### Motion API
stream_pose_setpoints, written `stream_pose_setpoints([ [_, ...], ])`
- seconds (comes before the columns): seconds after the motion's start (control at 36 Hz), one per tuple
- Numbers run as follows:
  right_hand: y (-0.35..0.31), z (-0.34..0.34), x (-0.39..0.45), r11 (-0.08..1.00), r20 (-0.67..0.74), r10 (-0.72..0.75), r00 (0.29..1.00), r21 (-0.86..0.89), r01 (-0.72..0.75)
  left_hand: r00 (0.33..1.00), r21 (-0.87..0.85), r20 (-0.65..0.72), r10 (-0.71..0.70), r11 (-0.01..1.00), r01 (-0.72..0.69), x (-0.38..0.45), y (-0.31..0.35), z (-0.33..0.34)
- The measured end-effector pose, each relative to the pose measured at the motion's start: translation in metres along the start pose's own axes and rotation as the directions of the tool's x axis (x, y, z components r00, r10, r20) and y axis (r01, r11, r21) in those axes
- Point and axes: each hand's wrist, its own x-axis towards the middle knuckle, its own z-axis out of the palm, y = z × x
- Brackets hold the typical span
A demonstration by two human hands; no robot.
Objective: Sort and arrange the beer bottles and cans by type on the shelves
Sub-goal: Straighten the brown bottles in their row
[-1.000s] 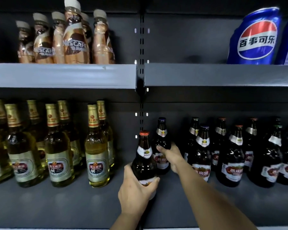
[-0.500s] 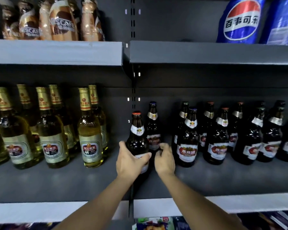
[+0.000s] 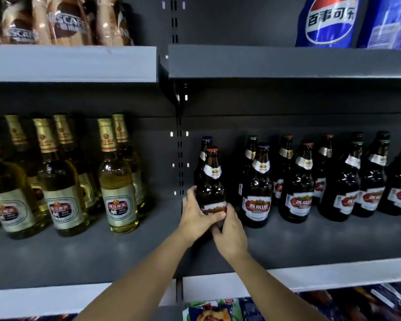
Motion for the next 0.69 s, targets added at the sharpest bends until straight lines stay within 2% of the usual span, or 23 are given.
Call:
stream_pose_setpoints([
  [0.06,-0.001,0.001,0.001,1.000,0.011,0.003,1.000,-0.001,-0.003,0.999,0.078,0.045,0.020,0.997,-0.024,0.000,-0.007,-0.010],
  [0.19,0.000,0.002,0.005,1.000,0.012,0.023,1.000,0.006,-0.023,1.000,0.102,0.004,0.029,0.994,-0.029,0.001,-0.002,-0.007],
  [0.31,0.001,0.002,0.003,1.000,0.007,0.022,1.000,-0.009,-0.022,0.998,0.046,0.063,0.020,0.999,-0.023,0.003,-0.006,-0.008],
  [0.36,0.003,0.002,0.002,1.000,0.010,0.019,1.000,-0.023,-0.019,0.996,-0.057,0.081,-0.031,0.998,0.036,0.006,-0.004,-0.016],
  [0.42,0.004,0.002,0.003,0.999,0.019,0.019,1.000,-0.030,-0.018,0.992,-0.196,-0.048,-0.112,0.975,0.101,0.015,-0.001,-0.028],
  [0.44,0.004,0.003,0.003,0.999,0.024,0.022,0.999,-0.034,-0.021,0.985,-0.193,-0.122,-0.120,0.977,0.095,0.024,-0.001,-0.035],
  [0.5,0.005,0.003,0.005,0.999,0.033,0.029,0.999,-0.039,-0.028,0.980,-0.013,-0.185,-0.069,0.998,0.067,0.044,-0.004,-0.043],
  [0.56,0.006,0.003,0.005,0.999,0.034,0.028,0.999,-0.041,-0.026,0.988,0.058,-0.139,-0.065,0.996,0.074,0.060,-0.001,-0.045],
  [0.69,0.006,0.001,0.005,0.999,0.032,0.025,0.999,-0.043,-0.023,0.975,-0.080,0.156,-0.158,0.982,0.172,0.081,0.007,-0.040],
])
